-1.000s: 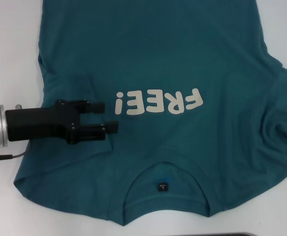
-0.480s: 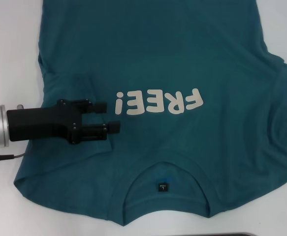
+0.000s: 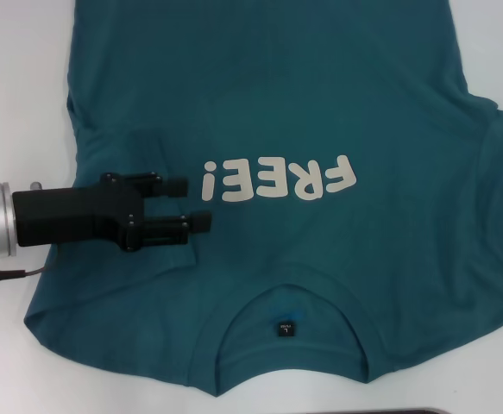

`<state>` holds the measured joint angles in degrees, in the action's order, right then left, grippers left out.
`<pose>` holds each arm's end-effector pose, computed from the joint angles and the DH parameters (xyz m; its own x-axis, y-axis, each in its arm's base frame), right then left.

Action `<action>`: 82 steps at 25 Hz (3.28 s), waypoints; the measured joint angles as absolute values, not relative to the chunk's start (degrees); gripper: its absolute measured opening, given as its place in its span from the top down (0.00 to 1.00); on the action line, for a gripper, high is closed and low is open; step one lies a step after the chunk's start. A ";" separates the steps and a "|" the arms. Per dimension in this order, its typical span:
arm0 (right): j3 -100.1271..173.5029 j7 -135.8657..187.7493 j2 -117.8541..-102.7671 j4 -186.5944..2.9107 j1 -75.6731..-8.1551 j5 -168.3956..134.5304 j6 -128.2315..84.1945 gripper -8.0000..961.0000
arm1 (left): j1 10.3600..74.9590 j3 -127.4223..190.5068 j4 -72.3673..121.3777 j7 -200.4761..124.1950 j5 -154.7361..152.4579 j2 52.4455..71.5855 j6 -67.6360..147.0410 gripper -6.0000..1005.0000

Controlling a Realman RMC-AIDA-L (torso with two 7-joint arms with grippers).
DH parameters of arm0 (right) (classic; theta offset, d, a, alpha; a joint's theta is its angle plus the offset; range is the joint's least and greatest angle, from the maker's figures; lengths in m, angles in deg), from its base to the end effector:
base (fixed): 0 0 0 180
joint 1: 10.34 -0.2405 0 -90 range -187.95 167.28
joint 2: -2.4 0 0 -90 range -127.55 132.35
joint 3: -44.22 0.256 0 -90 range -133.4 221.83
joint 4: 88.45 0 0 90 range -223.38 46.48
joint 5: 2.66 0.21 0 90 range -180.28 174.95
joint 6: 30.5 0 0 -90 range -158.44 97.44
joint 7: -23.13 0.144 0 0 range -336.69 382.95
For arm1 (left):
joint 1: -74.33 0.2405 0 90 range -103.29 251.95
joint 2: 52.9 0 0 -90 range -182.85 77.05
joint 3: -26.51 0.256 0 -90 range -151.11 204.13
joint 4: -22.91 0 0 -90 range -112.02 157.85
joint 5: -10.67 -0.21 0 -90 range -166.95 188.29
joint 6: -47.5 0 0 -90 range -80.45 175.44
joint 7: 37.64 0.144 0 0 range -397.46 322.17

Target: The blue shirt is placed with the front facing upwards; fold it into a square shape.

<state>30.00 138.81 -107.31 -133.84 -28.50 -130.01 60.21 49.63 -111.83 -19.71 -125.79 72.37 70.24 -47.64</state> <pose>0.3922 0.2679 0.1367 0.2024 -0.7050 -0.6797 -0.9790 -0.1640 -0.1213 -0.2668 0.2876 -0.0220 0.7163 0.5167 0.4690 0.5659 -0.8233 0.0428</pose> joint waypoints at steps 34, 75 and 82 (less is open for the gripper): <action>17.27 140.92 -111.44 -129.00 -43.81 -129.83 61.93 0.65 | 49.46 -111.83 -19.62 -125.47 72.10 70.23 -46.62 0.24; 18.14 133.49 -110.96 -130.43 -35.73 -131.34 53.36 0.26 | 49.37 -111.83 -19.62 -125.76 72.03 70.23 -46.63 0.24; 18.11 132.22 -110.97 -130.55 -36.48 -131.34 53.21 0.27 | 49.17 -111.83 -19.62 -125.78 72.01 70.23 -46.63 0.24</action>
<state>18.11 132.22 -110.97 -130.55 -36.48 -131.34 53.21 49.17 -111.83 -19.62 -125.78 72.01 70.23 -46.63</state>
